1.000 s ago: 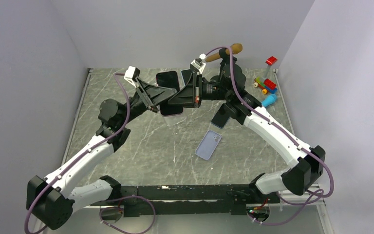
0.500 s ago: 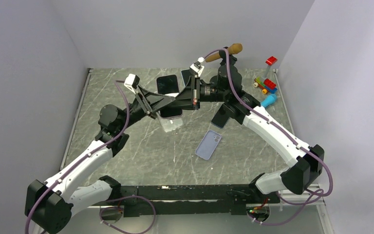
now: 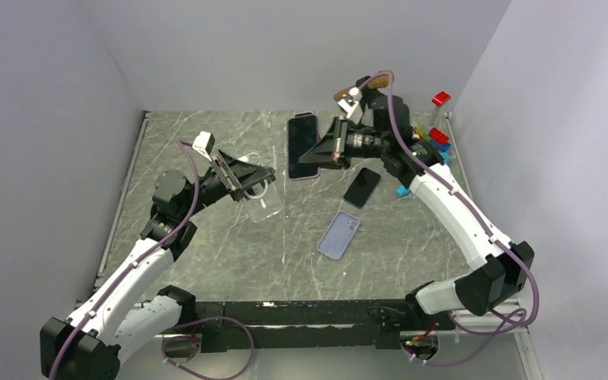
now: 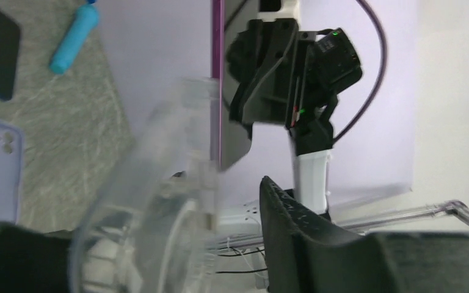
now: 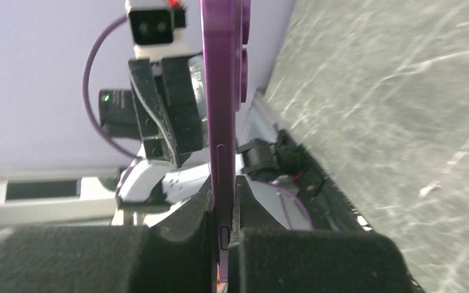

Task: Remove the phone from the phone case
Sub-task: Remove the phone case from the phone, then place the phone case at the center of the board.

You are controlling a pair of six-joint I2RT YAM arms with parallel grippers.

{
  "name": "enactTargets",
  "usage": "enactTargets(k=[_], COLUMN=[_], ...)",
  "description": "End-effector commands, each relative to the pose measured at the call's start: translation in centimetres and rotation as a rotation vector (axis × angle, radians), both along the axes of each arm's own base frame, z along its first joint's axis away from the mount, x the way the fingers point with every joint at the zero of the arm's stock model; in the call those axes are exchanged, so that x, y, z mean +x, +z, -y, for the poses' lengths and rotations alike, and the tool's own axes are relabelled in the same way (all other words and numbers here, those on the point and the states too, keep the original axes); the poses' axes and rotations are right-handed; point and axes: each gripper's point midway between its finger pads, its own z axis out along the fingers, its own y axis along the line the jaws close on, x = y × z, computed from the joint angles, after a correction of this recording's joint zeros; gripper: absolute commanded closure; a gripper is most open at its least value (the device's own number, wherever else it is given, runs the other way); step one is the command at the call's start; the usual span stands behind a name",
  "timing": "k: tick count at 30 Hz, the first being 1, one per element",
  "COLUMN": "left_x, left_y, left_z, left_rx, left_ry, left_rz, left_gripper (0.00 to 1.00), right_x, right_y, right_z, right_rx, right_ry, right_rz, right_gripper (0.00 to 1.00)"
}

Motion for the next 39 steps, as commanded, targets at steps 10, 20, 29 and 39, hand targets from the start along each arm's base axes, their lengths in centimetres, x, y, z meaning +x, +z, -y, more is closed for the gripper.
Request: enactTargets(k=[10,20,29,39], left_x=[2.4,6.0,5.5,6.4], left_y=[-11.6,-17.1,-25.8,-28.9], left_z=[0.6,6.3,11.2,12.0], left_rx=[0.695,0.871,1.029,1.046], left_ry=[-0.198,-0.388,-0.630,-0.683], left_rz=[-0.080,-0.001,-0.070,-0.088], left_gripper=[0.99,1.00,0.92,0.50], right_x=[3.5,3.9,4.1,3.6], right_y=[-6.3,-9.4,-9.0,-11.8], right_z=[10.3,12.1,14.8,16.3], right_rx=[-0.275,-0.361,-0.349,-0.362], right_ry=[-0.207,-0.215,-0.302,-0.319], right_rz=[0.054,0.007,-0.002,-0.059], right_gripper=[1.00,1.00,1.00,1.00])
